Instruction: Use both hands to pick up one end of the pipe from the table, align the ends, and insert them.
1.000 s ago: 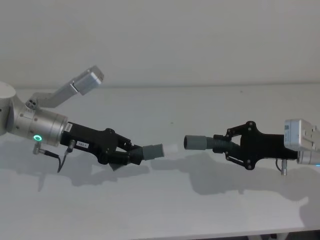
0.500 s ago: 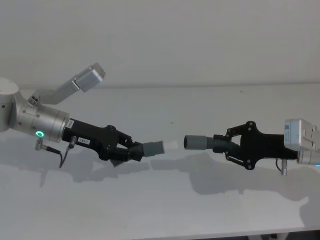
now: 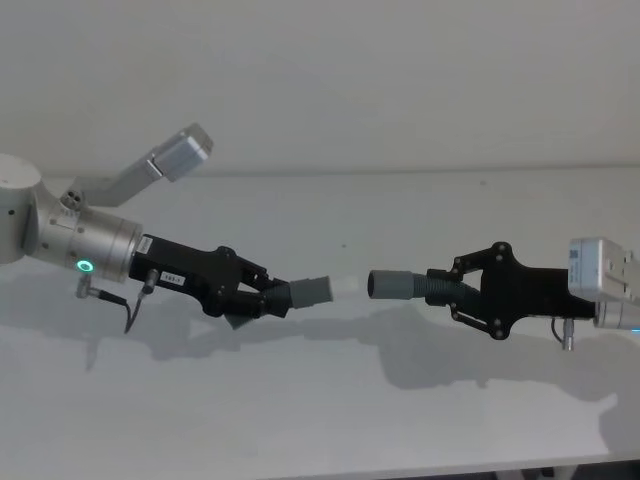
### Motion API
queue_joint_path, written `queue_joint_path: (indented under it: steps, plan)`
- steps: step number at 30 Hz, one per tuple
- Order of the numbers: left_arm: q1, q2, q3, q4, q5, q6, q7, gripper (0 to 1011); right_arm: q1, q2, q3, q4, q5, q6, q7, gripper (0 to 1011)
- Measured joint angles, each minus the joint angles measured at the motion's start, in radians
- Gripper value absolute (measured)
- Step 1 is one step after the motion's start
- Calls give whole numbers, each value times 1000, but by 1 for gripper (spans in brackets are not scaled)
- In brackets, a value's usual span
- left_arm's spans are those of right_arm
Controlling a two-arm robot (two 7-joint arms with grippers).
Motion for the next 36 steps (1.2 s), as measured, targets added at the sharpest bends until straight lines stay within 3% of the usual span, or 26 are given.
queue_joint_path:
  steps: [36]
  plan:
    - [-16, -30, 25, 36, -28, -18, 13, 293, 0, 0, 0, 0, 0, 0, 0, 211]
